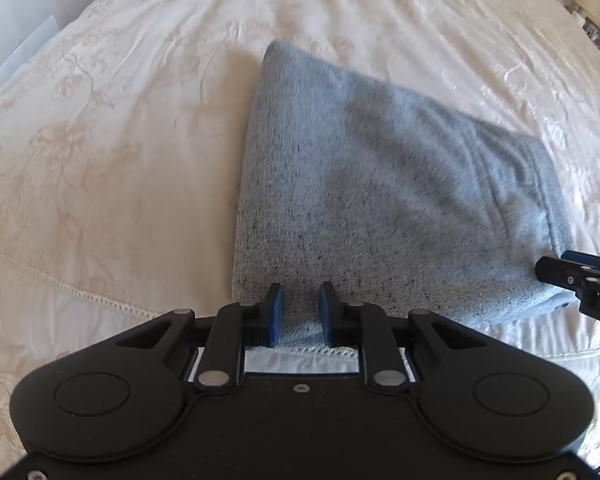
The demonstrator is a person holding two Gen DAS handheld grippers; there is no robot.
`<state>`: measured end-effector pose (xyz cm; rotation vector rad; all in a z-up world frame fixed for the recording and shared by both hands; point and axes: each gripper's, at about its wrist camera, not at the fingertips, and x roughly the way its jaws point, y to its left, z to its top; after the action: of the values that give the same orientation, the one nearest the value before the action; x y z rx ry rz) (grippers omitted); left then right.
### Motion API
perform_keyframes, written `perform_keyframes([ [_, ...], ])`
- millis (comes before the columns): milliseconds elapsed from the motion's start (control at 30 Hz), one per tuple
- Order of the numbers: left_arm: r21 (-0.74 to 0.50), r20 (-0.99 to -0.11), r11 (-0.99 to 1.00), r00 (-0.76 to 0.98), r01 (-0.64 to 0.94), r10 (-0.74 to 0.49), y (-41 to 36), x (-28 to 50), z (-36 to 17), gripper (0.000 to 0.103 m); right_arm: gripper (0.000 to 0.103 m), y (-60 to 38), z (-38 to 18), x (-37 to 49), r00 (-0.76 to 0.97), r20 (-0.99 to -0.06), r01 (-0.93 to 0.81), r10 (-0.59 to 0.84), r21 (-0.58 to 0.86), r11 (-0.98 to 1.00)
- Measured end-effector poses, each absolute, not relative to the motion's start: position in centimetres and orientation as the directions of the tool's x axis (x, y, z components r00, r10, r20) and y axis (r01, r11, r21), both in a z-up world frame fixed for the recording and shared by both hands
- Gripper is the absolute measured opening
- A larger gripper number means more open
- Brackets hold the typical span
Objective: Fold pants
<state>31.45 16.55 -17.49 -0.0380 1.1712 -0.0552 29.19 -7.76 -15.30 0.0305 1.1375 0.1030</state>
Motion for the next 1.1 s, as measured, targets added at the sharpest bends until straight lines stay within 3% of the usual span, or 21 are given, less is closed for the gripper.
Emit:
perform_keyframes([
  [33,-0.043,-0.922,0.999,0.384,0.029,-0.051,16.5,31.0,-18.2,0.035,0.036,-7.9,-16.1,28.9,0.401,-0.912,-0.061,0.089,0.07,0.996],
  [233,-0.072,-0.907,0.997,0.415,0.004,-0.068,17.1,30.7,-16.6,0.033,0.036,-8.4,-14.5,28.1,0.45,-0.888,-0.036,0.098,0.091,0.995],
  [433,-0.064,-0.855,0.996,0.518,-0.058,-0.024,18.4,26.4,-12.4,0.033,0.036,-8.6,-9.1,24.1,0.611,-0.791,-0.012,0.035,0.035,0.999],
  [633,-0.033,-0.846,0.995,0.533,-0.093,0.022,18.7,21.5,-9.9,0.033,0.037,-8.8,-6.7,19.7,0.598,-0.791,-0.003,0.129,0.158,0.987],
  [867,-0.056,-0.884,0.996,0.467,-0.074,-0.016,15.8,18.7,-8.6,0.033,0.037,-8.3,-4.3,15.4,0.596,-0.793,0.01,0.126,0.164,0.986],
  [1100,-0.046,-0.849,0.999,0.528,-0.008,-0.035,11.9,18.3,-4.0,0.033,0.037,-8.0,-0.3,12.2,0.655,-0.751,-0.018,0.089,0.102,0.995],
])
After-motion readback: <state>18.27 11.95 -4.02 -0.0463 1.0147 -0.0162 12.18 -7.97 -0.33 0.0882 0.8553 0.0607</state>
